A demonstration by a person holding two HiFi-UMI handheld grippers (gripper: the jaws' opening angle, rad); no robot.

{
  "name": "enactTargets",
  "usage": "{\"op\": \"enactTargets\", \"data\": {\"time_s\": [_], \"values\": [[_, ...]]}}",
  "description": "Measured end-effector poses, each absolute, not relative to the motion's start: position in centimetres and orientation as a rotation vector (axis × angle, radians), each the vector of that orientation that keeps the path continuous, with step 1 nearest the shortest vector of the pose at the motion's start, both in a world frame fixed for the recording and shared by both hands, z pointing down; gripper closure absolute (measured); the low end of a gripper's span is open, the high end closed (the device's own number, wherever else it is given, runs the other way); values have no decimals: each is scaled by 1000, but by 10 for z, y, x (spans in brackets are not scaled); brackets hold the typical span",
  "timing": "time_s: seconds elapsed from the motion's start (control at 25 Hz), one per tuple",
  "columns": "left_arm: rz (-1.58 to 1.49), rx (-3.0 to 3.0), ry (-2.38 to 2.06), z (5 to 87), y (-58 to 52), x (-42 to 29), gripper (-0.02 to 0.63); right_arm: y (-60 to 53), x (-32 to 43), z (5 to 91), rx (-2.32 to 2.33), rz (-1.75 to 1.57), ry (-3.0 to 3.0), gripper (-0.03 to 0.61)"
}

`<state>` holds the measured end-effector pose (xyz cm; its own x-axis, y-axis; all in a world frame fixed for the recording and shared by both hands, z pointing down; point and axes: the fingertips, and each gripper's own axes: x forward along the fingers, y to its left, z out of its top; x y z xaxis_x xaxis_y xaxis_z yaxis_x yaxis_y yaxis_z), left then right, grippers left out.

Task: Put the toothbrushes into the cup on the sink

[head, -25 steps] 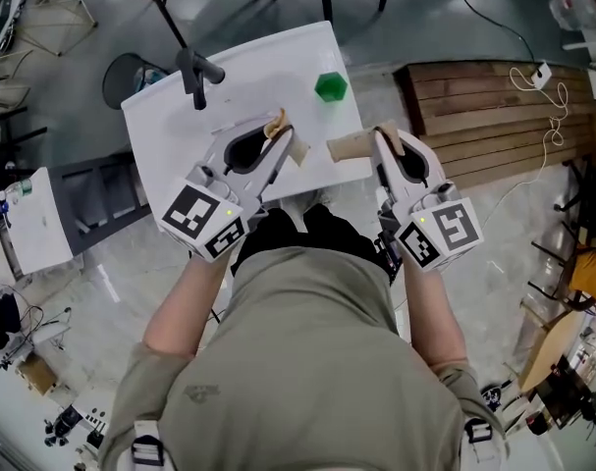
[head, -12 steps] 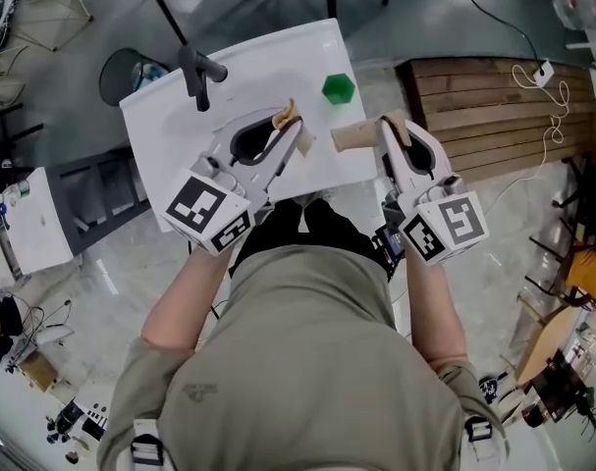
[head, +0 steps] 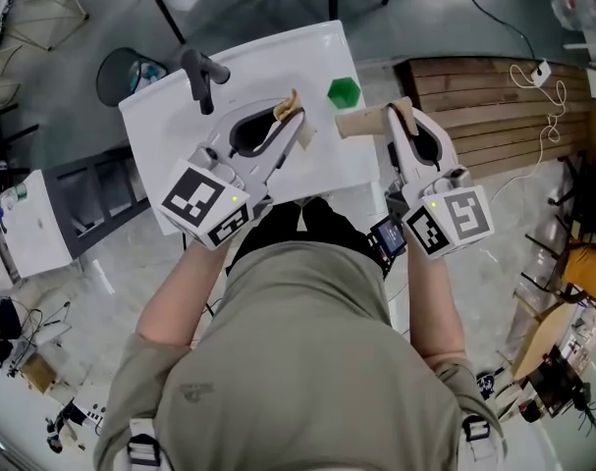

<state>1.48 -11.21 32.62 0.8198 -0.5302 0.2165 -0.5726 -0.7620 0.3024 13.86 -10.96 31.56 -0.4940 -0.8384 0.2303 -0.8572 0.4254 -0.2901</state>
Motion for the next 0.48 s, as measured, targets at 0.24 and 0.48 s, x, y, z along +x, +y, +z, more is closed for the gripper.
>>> {"op": "enactTargets", "data": {"time_s": [0.24, 0.48], "values": [[162, 2636, -843, 326, -115, 10, 554, -119, 140, 312, 1557, 551, -2603, 551], [163, 2629, -856, 327, -114, 3, 554, -130, 139, 314, 1549, 510, -2590, 551]]}}
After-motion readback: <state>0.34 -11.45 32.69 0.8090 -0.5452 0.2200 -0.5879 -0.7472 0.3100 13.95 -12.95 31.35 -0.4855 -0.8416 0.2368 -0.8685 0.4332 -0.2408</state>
